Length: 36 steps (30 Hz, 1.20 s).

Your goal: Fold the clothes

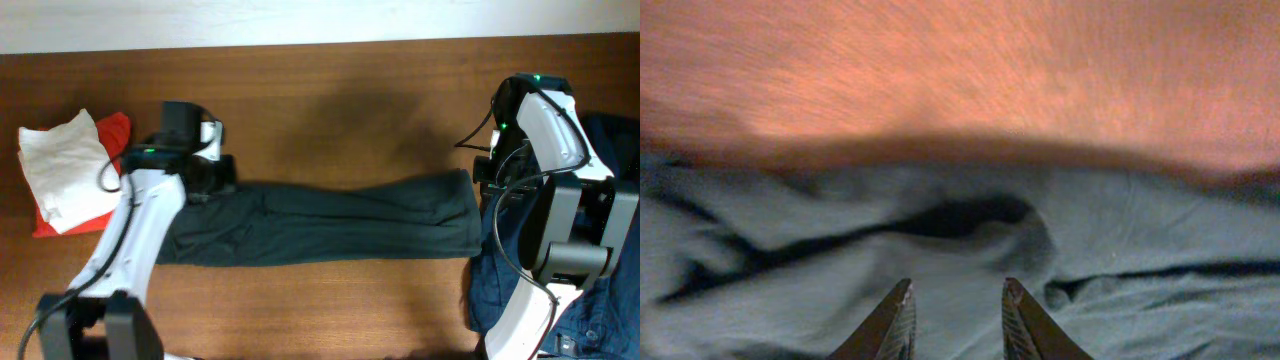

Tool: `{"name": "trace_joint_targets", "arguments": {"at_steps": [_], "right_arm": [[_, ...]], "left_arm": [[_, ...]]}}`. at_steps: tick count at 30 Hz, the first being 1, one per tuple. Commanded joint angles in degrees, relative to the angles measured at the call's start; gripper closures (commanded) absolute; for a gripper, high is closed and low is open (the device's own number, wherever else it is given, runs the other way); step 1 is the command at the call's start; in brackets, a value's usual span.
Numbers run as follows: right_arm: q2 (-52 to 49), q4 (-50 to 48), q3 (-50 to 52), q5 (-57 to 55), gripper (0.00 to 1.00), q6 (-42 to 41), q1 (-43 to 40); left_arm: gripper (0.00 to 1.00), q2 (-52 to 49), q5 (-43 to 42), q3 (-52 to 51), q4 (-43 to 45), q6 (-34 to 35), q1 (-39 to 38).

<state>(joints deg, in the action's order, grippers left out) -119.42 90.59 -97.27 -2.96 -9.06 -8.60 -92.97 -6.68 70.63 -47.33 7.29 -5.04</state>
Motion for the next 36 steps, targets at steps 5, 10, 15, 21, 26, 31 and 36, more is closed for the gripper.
{"name": "trace_joint_targets", "arguments": {"at_steps": [5,10,15,21,26,31,36], "right_arm": [[1.1,0.1,0.4,0.1,0.75,-0.2,-0.4],[1.1,-2.1,0.4,4.5,0.56,8.8,-1.7],[1.1,-13.0,10.7,13.6,0.46,18.5,-4.9],[1.1,-25.7,21.2,18.0,0.45,18.5,-4.9],[1.1,-20.4,14.3,17.3,0.51,18.2,-4.9],[1.0,-23.6,7.8,16.3,0.40,17.7,-4.9],[0.9,-32.6,17.2,16.3,0.34,17.6,-4.9]], "left_arm": [[0.72,-20.9,-6.6,-0.7,5.8,-0.1,-9.2],[0.61,-14.0,0.7,13.4,-8.0,-0.1,-3.0],[0.42,-7.6,0.7,16.6,-15.8,-0.1,2.9],[0.42,-7.6,0.7,16.6,-15.1,-0.1,2.9],[0.41,-7.6,0.7,16.6,-14.9,-0.1,2.9],[0.41,-7.6,0.7,16.6,-14.9,-0.1,2.9],[0.41,-7.6,0.7,16.6,-15.0,-0.1,2.8]]}}
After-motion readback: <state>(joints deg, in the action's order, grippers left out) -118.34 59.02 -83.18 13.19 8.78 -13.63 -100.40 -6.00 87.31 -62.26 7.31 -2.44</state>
